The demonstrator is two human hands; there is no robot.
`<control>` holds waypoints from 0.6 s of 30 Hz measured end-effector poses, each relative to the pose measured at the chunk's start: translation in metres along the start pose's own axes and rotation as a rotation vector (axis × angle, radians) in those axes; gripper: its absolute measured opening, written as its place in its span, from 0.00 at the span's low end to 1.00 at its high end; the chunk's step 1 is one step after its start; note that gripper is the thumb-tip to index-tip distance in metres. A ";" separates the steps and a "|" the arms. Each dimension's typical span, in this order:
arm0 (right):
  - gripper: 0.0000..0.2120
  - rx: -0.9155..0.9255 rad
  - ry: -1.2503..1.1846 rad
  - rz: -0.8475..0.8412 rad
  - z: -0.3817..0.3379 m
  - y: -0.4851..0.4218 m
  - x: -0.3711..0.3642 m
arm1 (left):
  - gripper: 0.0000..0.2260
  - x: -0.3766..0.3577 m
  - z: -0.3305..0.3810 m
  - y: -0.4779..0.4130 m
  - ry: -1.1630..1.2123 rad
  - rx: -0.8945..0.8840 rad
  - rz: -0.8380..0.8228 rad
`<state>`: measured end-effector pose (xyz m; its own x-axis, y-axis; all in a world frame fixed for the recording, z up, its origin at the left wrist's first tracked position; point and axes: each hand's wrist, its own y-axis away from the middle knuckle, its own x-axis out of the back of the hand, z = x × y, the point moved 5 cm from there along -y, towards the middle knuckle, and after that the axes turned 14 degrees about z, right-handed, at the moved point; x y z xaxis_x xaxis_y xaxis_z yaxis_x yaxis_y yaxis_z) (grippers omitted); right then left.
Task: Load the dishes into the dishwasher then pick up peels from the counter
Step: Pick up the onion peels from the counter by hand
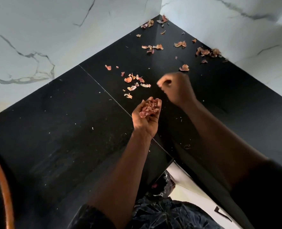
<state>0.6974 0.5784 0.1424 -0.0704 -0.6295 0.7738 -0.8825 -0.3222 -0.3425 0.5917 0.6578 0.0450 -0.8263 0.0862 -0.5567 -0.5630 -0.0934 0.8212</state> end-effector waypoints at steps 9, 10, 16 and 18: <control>0.22 -0.002 0.399 -0.349 0.076 -0.026 -0.065 | 0.14 0.010 0.010 0.002 0.056 -0.043 -0.019; 0.18 0.060 0.412 -0.267 0.071 -0.017 -0.063 | 0.14 0.013 0.009 0.003 0.057 -0.050 -0.012; 0.06 0.083 0.192 -0.140 0.059 0.032 -0.045 | 0.15 0.014 0.004 0.005 0.084 -0.075 0.023; 0.07 0.023 0.064 -0.063 0.050 0.032 -0.028 | 0.15 0.012 0.002 0.004 0.087 -0.069 0.025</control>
<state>0.6947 0.5505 0.0830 -0.0450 -0.5614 0.8263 -0.8754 -0.3764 -0.3033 0.5795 0.6600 0.0414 -0.8366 -0.0031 -0.5477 -0.5400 -0.1632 0.8257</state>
